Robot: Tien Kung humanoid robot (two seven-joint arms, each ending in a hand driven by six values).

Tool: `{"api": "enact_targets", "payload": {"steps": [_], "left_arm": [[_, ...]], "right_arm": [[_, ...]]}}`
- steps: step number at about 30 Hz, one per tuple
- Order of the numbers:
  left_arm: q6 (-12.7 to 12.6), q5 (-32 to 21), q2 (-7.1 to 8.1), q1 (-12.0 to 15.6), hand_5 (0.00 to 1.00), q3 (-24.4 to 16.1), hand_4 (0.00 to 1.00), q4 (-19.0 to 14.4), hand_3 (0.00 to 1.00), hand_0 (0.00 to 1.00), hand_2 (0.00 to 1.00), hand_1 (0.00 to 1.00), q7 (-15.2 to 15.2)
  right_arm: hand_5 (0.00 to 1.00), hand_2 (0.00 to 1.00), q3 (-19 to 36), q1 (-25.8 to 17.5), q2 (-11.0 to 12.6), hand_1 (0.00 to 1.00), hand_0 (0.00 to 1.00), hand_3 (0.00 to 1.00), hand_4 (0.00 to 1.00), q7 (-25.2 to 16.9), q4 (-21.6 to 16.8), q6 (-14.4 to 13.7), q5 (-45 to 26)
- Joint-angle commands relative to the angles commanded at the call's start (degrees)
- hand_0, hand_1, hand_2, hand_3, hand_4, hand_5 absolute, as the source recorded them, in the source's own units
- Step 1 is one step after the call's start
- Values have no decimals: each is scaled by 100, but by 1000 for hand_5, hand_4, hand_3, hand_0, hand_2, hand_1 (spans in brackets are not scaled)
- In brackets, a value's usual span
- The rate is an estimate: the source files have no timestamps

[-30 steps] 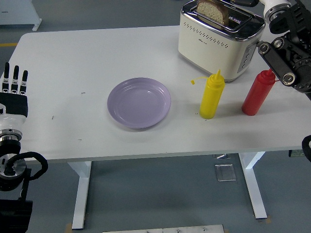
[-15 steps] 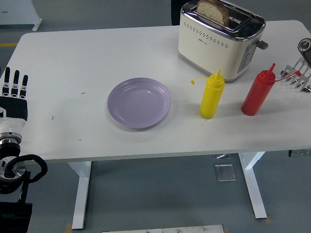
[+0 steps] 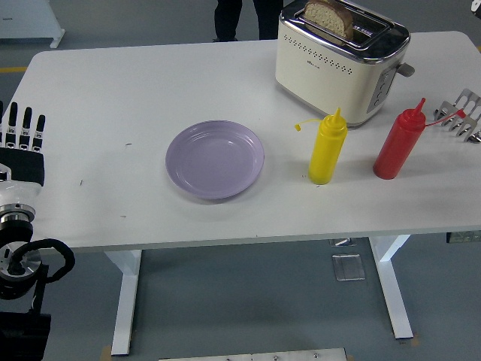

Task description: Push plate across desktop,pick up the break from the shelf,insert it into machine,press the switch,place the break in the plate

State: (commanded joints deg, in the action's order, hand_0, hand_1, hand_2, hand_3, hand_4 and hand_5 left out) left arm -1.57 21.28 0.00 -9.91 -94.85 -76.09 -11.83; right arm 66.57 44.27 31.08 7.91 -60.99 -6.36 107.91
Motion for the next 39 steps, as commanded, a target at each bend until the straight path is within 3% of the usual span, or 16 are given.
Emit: {"api": "enact_targets", "payload": {"steps": [5,9,28,39], "left_arm": [[-3,0,0,20,998,0,565,-23,786,848,845,846,1],[-2,-3,0,28,998,0,566,-40,786,849,845,847,2],[-5,-5,0,43,998,13,566,-90,786,848,843,846,9],[-9,-1,0,16,998,4,565,-90,786,848,844,847,11]], "right_arm": [[2,587,-133,-104,58,271,211,511,221,-151,-6,538,-133],[2,590,-304,-89,31,274,207,516,213,-245,82,717,-191],[2,584,-816,-5,-121,274,199,513,227,-291,380,954,-298],[2,582,-932,77,-231,274,199,512,223,-350,588,931,-424]]}}
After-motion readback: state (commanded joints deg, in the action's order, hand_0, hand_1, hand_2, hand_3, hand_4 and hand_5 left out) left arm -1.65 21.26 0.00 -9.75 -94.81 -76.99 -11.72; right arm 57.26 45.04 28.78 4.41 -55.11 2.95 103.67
